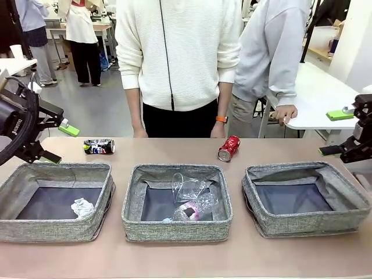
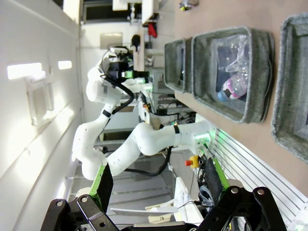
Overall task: Sort the waste into the appropriate baskets.
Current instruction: Pick up the waste item pointed out by the person.
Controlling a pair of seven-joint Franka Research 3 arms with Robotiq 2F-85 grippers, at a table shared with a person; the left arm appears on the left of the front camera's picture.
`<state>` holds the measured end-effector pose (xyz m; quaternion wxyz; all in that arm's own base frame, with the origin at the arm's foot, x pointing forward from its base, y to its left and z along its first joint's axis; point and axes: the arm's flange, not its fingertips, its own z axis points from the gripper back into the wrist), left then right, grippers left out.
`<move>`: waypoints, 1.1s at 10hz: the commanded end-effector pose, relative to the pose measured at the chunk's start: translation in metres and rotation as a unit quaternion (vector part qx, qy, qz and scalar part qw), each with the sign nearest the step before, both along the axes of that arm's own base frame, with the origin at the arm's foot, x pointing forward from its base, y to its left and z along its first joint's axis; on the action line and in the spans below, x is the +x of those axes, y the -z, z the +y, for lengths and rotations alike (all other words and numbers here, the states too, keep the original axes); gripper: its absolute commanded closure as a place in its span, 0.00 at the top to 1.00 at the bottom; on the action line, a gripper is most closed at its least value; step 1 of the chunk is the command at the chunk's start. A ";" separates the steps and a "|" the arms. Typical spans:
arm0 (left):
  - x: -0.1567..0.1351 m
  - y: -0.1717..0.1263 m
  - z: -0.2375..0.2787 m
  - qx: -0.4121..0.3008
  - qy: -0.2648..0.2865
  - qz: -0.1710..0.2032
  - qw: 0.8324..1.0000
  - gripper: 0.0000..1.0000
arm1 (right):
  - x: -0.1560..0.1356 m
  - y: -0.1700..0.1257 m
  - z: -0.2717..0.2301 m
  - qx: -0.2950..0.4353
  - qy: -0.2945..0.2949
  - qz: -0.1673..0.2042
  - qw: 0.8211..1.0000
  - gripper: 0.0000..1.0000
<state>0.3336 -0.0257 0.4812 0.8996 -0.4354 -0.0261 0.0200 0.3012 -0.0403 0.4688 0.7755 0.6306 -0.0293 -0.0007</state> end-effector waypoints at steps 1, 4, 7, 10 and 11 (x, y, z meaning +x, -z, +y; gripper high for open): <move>-0.002 -0.001 0.004 0.004 0.011 -0.006 1.000 1.00 | 0.000 -0.005 0.002 0.009 0.005 0.007 1.000 1.00; -0.002 -0.001 0.004 0.004 0.011 -0.006 1.000 1.00 | 0.000 -0.005 0.002 0.009 0.005 0.007 1.000 1.00; -0.002 -0.001 0.004 0.004 0.011 -0.006 1.000 1.00 | 0.000 -0.005 0.002 0.009 0.005 0.007 1.000 1.00; -0.002 -0.001 0.004 0.004 0.011 -0.006 1.000 1.00 | 0.000 -0.005 0.002 0.009 0.005 0.007 1.000 1.00; -0.002 -0.001 0.004 0.004 0.011 -0.006 1.000 1.00 | 0.000 -0.005 0.002 0.009 0.005 0.007 1.000 1.00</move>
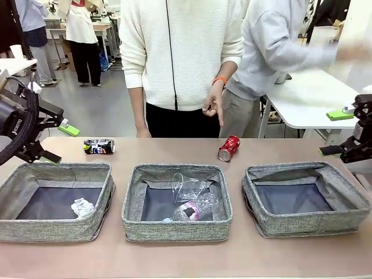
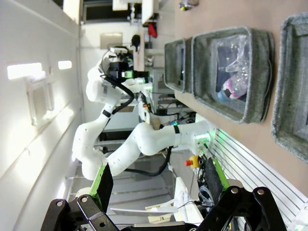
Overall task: Sort the waste into the appropriate baskets.
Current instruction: Pick up the waste item pointed out by the person.
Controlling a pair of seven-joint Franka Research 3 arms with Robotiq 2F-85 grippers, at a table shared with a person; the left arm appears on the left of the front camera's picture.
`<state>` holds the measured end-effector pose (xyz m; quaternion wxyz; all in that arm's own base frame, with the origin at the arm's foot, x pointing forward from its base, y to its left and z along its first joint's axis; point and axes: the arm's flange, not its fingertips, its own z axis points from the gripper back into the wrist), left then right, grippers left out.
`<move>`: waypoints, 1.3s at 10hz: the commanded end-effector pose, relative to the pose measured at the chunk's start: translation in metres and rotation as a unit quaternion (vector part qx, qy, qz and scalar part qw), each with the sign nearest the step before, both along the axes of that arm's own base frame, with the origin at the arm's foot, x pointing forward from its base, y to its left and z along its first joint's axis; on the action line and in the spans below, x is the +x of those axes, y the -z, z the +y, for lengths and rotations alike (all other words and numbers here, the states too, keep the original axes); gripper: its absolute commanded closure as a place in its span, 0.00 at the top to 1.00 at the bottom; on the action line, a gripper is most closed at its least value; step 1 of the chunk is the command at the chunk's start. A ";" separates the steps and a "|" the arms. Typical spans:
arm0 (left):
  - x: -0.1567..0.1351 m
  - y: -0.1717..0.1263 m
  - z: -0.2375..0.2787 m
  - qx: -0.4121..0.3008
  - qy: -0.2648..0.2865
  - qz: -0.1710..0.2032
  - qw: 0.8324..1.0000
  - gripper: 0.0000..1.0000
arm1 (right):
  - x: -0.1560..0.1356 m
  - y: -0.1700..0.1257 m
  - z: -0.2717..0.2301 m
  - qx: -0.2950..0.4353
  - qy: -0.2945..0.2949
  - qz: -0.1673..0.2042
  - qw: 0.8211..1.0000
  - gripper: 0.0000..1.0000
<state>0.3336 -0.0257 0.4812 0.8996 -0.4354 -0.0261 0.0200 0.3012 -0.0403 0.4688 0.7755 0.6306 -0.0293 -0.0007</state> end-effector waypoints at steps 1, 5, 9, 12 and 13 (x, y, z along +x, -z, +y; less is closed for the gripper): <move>-0.002 -0.001 0.004 0.004 0.011 -0.006 1.000 1.00 | 0.000 -0.005 0.002 0.009 0.005 0.007 1.000 1.00; -0.002 -0.001 0.004 0.004 0.011 -0.006 1.000 1.00 | 0.065 -0.021 0.052 -0.209 0.034 0.086 0.974 1.00; -0.002 -0.001 0.004 0.004 0.011 -0.006 1.000 1.00 | 0.166 0.018 0.149 -0.508 0.098 0.167 0.839 1.00; -0.002 -0.001 0.004 0.004 0.011 -0.006 1.000 1.00 | 0.158 0.029 0.162 -0.443 0.131 0.095 0.882 1.00; -0.002 -0.001 0.004 0.004 0.011 -0.006 1.000 1.00 | 0.159 0.038 0.146 -0.465 0.126 0.112 0.869 1.00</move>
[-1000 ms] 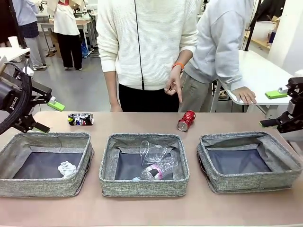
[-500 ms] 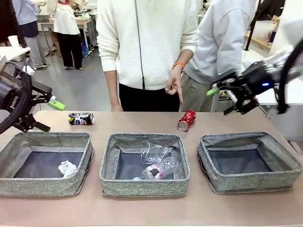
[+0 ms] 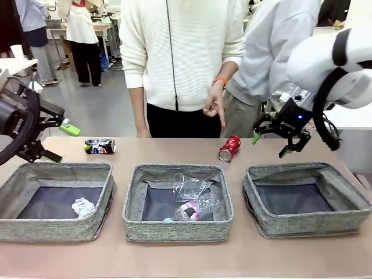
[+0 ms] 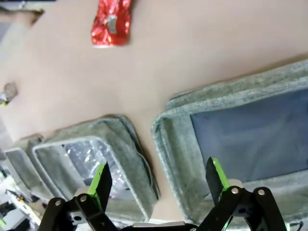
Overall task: Sort the waste into the appropriate baskets.
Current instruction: Pick up the waste item pointed out by the person.
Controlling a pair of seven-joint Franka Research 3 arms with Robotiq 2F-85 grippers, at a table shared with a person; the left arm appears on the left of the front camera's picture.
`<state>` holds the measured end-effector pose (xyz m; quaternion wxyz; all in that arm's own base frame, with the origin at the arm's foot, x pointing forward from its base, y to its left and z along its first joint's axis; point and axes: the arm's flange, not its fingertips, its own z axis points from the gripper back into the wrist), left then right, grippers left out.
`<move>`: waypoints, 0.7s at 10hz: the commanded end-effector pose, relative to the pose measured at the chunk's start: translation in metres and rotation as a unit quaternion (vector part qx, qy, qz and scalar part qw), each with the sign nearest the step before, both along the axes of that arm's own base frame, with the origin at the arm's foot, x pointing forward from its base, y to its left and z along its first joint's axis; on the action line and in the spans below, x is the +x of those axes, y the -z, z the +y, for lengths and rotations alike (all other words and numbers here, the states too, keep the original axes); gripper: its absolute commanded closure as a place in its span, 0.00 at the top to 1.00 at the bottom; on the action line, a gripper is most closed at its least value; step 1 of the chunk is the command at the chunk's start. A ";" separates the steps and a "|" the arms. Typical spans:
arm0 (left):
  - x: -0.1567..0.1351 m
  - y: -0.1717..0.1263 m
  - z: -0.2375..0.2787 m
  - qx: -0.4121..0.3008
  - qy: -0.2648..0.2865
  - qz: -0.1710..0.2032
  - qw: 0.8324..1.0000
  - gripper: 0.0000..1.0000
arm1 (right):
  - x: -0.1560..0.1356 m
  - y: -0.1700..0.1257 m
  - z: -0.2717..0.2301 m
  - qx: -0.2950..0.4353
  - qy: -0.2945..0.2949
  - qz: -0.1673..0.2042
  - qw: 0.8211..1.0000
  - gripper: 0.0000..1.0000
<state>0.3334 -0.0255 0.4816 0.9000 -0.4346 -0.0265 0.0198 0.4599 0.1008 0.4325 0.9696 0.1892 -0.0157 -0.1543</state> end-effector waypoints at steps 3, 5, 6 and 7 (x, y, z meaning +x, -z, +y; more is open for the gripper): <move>-0.001 0.000 0.004 0.003 0.011 -0.006 1.000 1.00 | 0.064 0.018 0.018 0.035 0.032 -0.006 0.999 1.00; -0.001 0.000 0.004 0.003 0.011 -0.006 1.000 1.00 | 0.108 0.033 0.022 0.024 0.039 -0.023 0.999 1.00; -0.001 0.000 0.004 0.003 0.011 -0.006 1.000 1.00 | 0.126 0.049 0.027 0.003 0.025 -0.021 0.999 1.00; -0.001 0.000 0.004 0.003 0.011 -0.006 1.000 1.00 | 0.141 0.062 0.032 0.007 0.007 -0.021 1.000 1.00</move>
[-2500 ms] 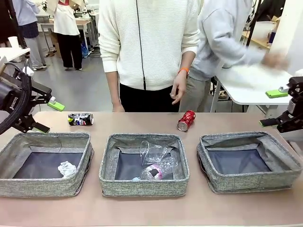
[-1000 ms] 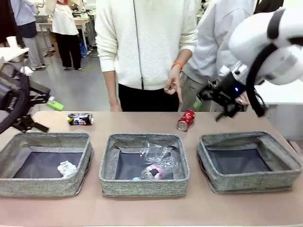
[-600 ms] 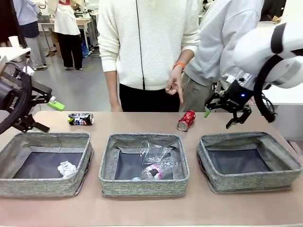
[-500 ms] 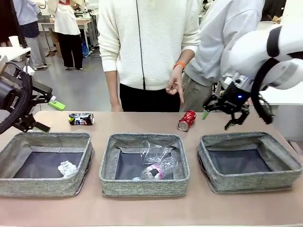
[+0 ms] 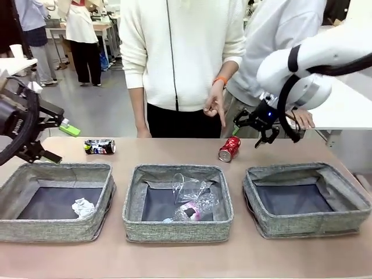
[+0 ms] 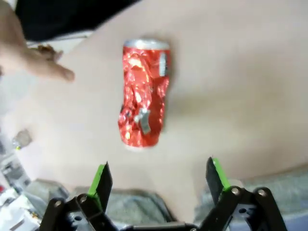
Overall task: Sort the waste into the appropriate baskets.
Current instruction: Pick up the waste item pointed out by the person.
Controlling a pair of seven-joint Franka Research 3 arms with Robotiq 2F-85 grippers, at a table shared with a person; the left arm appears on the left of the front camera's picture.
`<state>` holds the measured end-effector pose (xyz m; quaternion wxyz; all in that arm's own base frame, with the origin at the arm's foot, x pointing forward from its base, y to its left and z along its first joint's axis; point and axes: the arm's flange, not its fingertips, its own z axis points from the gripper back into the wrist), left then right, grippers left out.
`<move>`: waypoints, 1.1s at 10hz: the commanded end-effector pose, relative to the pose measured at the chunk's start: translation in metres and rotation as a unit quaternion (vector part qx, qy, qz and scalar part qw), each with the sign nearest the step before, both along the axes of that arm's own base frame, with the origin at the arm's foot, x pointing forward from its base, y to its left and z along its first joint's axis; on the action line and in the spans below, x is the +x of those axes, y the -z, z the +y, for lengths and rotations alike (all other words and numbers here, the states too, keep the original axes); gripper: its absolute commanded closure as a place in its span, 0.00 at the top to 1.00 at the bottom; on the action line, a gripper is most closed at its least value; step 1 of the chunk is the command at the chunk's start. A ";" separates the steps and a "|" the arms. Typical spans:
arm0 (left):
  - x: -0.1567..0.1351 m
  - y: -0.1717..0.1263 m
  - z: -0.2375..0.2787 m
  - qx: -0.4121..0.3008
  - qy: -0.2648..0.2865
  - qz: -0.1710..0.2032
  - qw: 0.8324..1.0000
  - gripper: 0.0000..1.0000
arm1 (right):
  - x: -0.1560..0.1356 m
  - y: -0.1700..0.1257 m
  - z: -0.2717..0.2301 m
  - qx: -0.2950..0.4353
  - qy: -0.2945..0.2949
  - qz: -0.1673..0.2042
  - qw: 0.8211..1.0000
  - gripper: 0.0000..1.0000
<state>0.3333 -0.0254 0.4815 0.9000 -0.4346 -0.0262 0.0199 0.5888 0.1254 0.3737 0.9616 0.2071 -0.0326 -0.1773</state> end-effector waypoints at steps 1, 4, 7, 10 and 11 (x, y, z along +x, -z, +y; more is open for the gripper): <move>-0.001 -0.001 0.003 0.003 0.011 -0.006 1.000 1.00 | 0.027 0.016 0.011 0.000 -0.019 -0.008 1.000 1.00; -0.001 -0.001 0.003 0.003 0.011 -0.006 1.000 1.00 | 0.059 0.058 0.030 -0.001 -0.024 0.006 1.000 1.00; -0.001 -0.001 0.003 0.003 0.011 -0.006 1.000 1.00 | 0.063 0.071 0.040 -0.002 -0.001 0.003 1.000 1.00; -0.001 -0.001 0.003 0.003 0.011 -0.006 1.000 1.00 | 0.055 0.066 0.037 -0.024 0.003 0.006 1.000 1.00; -0.001 -0.001 0.003 0.003 0.011 -0.006 1.000 1.00 | 0.055 0.067 0.038 -0.021 -0.002 0.013 1.000 1.00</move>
